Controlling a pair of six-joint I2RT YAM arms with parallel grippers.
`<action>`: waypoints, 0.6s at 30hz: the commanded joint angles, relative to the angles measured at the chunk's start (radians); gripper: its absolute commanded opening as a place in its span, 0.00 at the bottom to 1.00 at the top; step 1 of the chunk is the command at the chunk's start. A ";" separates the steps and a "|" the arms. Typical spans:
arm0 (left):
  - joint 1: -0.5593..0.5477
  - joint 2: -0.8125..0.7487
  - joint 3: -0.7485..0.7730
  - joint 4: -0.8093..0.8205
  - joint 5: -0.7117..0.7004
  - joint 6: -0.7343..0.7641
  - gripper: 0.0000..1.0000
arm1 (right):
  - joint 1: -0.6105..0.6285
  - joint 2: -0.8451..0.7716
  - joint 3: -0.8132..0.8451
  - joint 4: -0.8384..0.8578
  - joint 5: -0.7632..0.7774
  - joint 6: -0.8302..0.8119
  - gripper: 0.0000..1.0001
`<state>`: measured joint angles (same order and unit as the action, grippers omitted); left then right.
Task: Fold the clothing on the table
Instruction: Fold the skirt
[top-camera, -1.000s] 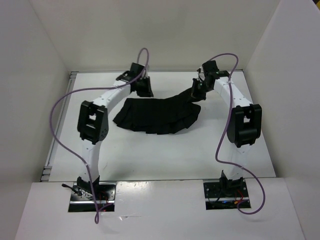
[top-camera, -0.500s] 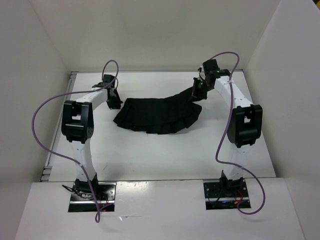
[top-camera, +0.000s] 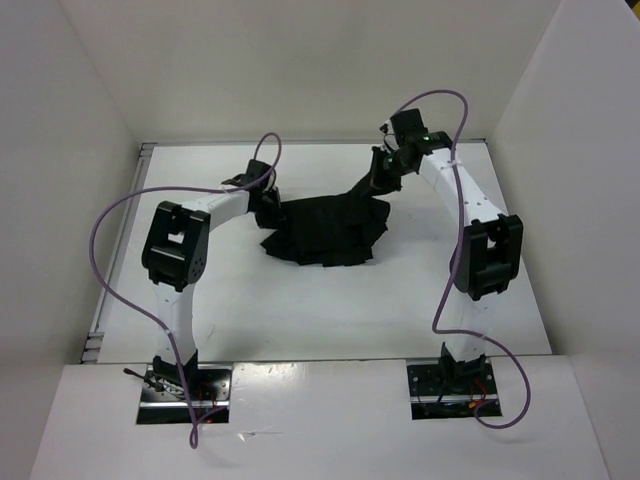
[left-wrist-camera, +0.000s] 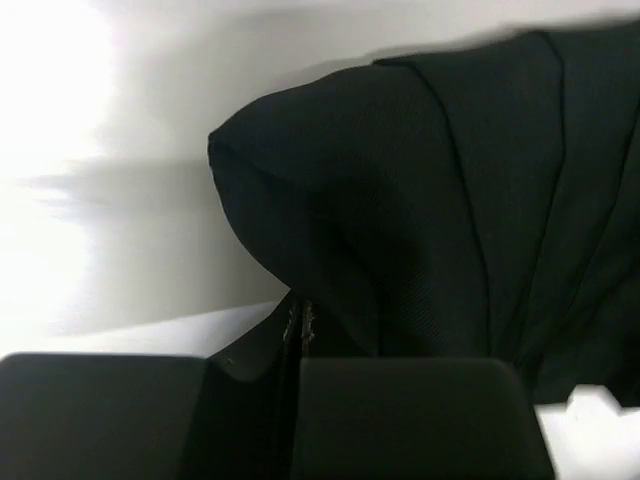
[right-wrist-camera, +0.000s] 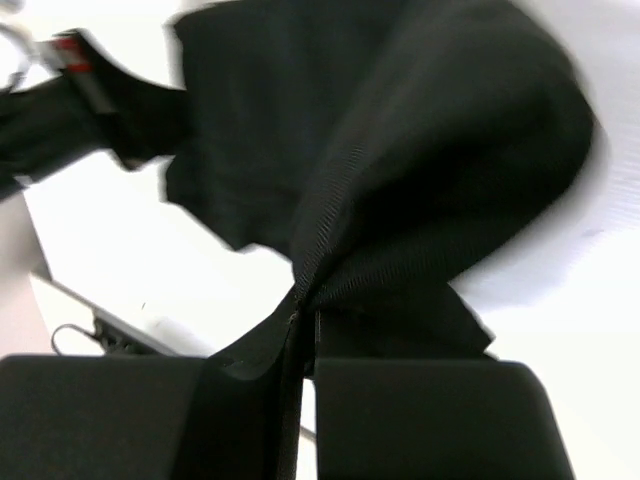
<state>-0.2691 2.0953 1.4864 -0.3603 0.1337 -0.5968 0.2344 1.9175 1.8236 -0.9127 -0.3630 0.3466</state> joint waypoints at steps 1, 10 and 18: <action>-0.036 0.016 -0.005 0.007 0.081 -0.006 0.00 | 0.061 -0.009 0.071 0.021 -0.053 0.021 0.00; -0.047 -0.024 -0.014 0.007 0.070 0.003 0.00 | 0.186 0.193 0.238 0.031 -0.099 0.052 0.00; -0.038 -0.043 -0.025 -0.002 0.061 0.023 0.00 | 0.215 0.225 0.238 0.001 -0.090 0.043 0.00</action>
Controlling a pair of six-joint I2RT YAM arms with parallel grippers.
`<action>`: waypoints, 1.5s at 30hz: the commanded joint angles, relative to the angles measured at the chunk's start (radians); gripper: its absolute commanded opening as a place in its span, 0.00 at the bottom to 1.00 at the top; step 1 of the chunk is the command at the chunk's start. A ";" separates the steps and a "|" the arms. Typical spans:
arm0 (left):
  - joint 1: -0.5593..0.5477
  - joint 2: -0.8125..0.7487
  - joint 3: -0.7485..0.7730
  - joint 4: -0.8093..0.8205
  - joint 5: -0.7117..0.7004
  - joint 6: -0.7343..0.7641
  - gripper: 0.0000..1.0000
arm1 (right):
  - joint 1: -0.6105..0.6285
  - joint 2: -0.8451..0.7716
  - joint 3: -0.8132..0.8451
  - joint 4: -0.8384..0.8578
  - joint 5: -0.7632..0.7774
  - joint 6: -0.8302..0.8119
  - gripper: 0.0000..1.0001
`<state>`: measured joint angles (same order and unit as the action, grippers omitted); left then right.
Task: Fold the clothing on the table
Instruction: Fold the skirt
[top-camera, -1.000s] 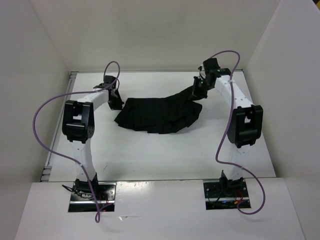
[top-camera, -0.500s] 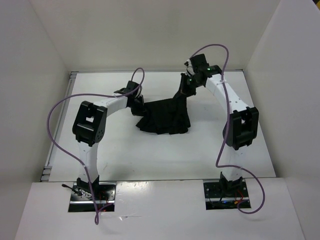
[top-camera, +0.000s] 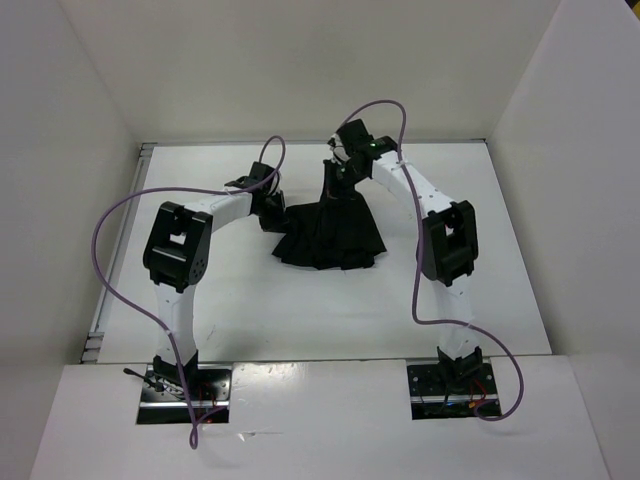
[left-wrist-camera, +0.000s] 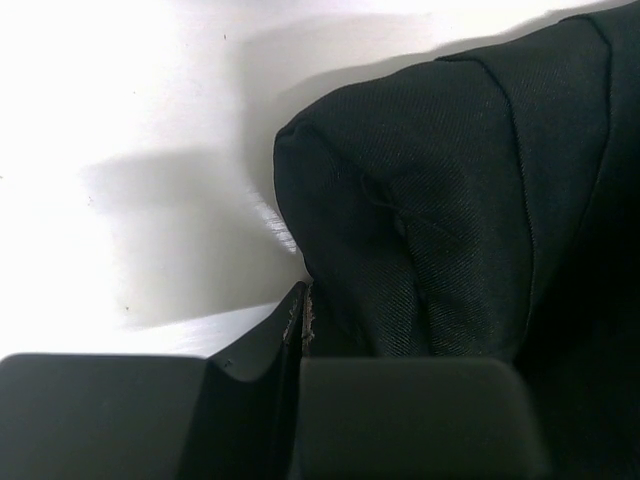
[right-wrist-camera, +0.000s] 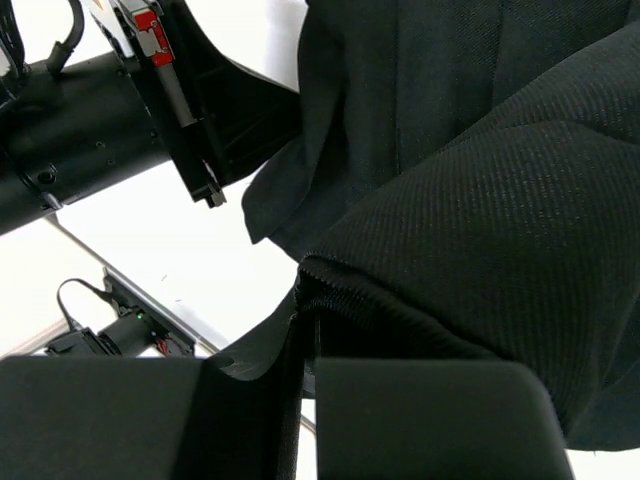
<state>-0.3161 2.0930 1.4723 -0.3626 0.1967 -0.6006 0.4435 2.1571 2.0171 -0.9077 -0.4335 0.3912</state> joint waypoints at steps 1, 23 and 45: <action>0.009 -0.040 -0.010 0.001 -0.002 0.027 0.00 | 0.006 -0.014 0.045 -0.003 -0.019 -0.002 0.00; 0.009 -0.013 -0.010 -0.009 -0.011 0.036 0.00 | 0.044 -0.240 -0.167 -0.091 0.159 -0.038 0.00; 0.018 -0.004 -0.020 -0.027 -0.040 0.045 0.00 | 0.159 0.007 -0.002 -0.154 0.141 -0.100 0.00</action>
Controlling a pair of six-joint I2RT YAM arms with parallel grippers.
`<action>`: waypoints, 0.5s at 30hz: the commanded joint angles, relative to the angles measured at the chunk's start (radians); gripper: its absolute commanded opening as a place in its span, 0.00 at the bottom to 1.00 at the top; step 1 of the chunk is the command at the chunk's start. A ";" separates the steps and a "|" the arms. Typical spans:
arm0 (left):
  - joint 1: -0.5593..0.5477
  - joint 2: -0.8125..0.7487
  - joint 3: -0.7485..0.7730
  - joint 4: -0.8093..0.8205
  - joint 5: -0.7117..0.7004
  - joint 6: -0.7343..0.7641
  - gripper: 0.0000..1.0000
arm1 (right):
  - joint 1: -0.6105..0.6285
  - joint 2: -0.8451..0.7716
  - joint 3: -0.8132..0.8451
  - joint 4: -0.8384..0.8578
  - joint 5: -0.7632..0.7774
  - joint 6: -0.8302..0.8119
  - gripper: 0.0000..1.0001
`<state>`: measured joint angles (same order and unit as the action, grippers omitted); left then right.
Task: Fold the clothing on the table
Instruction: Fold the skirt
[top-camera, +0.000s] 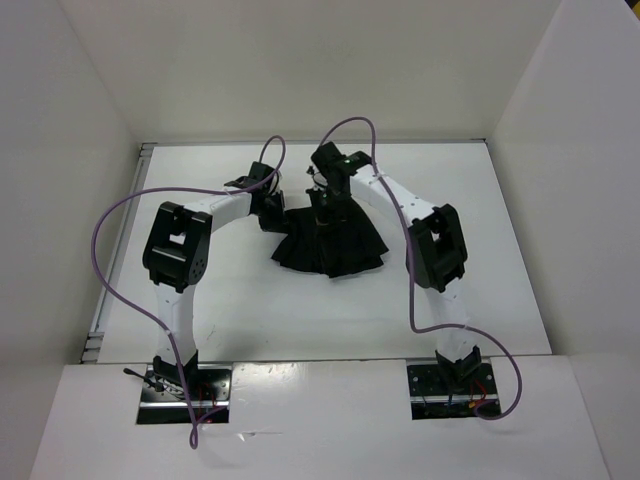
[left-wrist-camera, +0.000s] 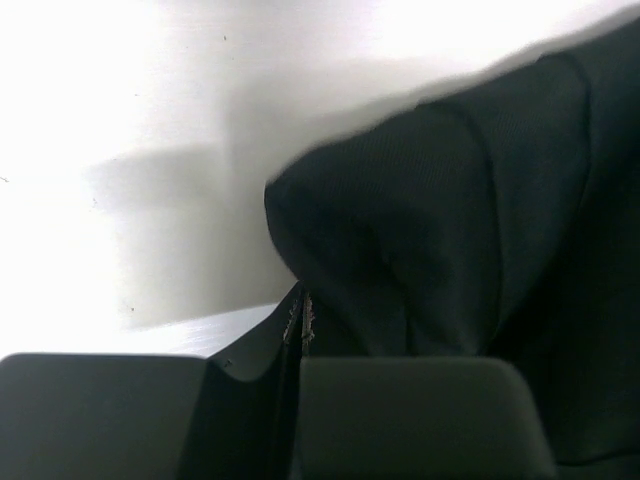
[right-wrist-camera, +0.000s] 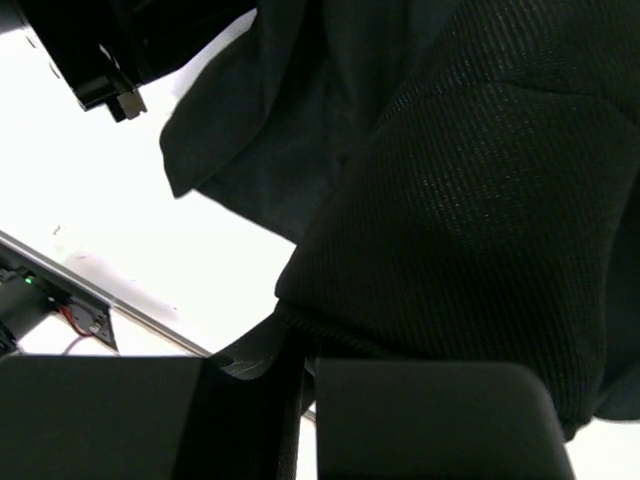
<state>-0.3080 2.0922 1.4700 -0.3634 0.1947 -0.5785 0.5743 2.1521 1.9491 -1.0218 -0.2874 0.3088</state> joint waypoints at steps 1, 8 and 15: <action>0.020 -0.003 -0.017 -0.026 -0.038 0.023 0.00 | 0.029 0.028 0.067 -0.040 -0.015 -0.017 0.02; 0.052 -0.064 -0.029 -0.025 -0.066 0.002 0.05 | 0.038 0.063 0.099 0.098 -0.114 0.007 0.62; 0.125 -0.236 -0.030 -0.054 -0.115 -0.007 0.24 | 0.015 -0.087 0.016 0.290 -0.229 0.082 0.68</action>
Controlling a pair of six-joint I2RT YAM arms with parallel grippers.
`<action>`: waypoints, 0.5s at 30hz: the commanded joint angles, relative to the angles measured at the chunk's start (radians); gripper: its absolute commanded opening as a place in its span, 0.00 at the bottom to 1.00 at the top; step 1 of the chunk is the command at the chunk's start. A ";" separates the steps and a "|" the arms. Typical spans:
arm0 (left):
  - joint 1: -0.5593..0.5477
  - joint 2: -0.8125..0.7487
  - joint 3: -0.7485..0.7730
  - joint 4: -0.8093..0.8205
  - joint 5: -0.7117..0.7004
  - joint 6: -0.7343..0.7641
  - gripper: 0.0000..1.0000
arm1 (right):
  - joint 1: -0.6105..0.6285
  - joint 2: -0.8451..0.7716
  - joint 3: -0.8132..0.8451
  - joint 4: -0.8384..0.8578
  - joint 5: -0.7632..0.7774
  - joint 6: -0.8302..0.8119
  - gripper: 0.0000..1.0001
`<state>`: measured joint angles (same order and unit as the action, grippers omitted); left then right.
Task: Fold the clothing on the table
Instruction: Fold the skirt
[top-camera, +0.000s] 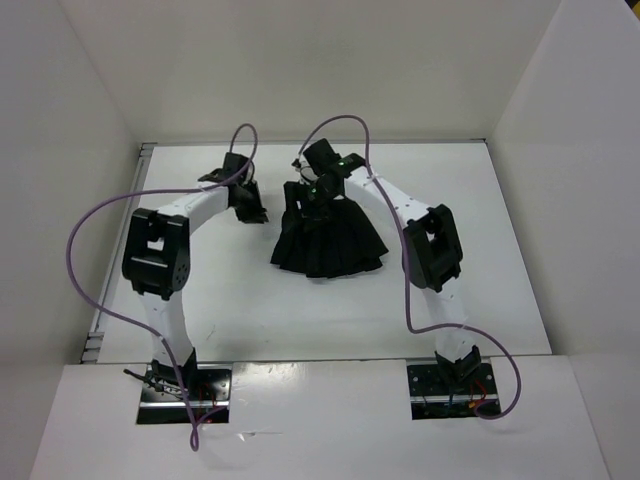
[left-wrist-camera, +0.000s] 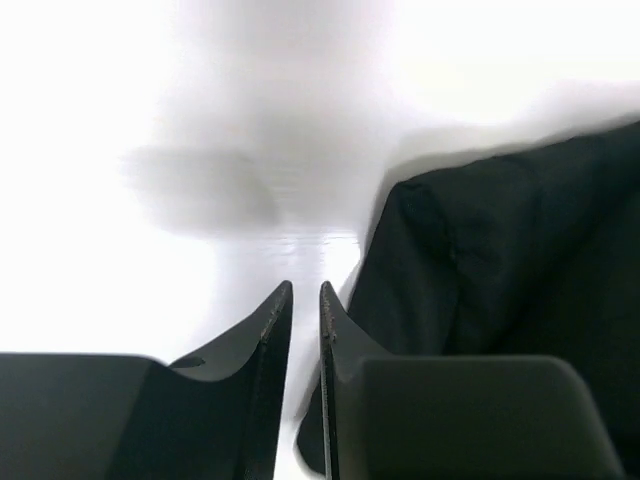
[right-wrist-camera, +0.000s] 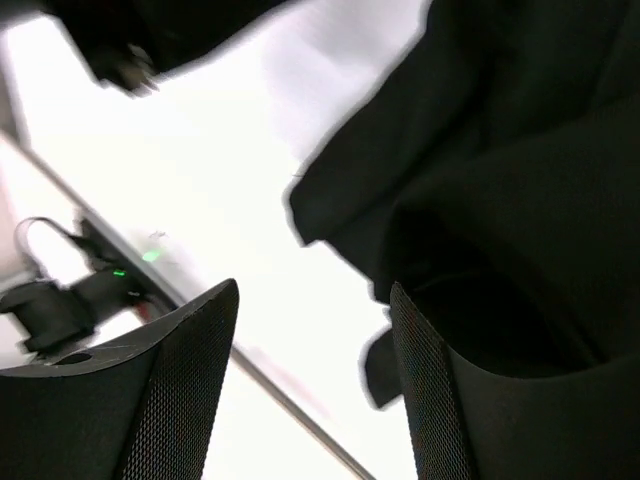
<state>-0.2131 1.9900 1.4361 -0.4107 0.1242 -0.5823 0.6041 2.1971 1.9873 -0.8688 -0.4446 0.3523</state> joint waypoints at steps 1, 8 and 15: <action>0.041 -0.176 0.004 -0.007 -0.029 0.030 0.24 | -0.029 -0.175 -0.050 0.164 -0.072 0.056 0.68; -0.072 -0.169 0.147 -0.080 0.366 0.174 0.25 | -0.245 -0.443 -0.251 0.242 -0.001 0.152 0.68; -0.169 -0.062 0.178 -0.046 0.158 0.174 0.85 | -0.306 -0.525 -0.334 0.232 0.040 0.152 0.68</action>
<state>-0.3908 1.8629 1.5845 -0.4450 0.3660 -0.4339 0.2806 1.6928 1.7042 -0.6567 -0.4149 0.4961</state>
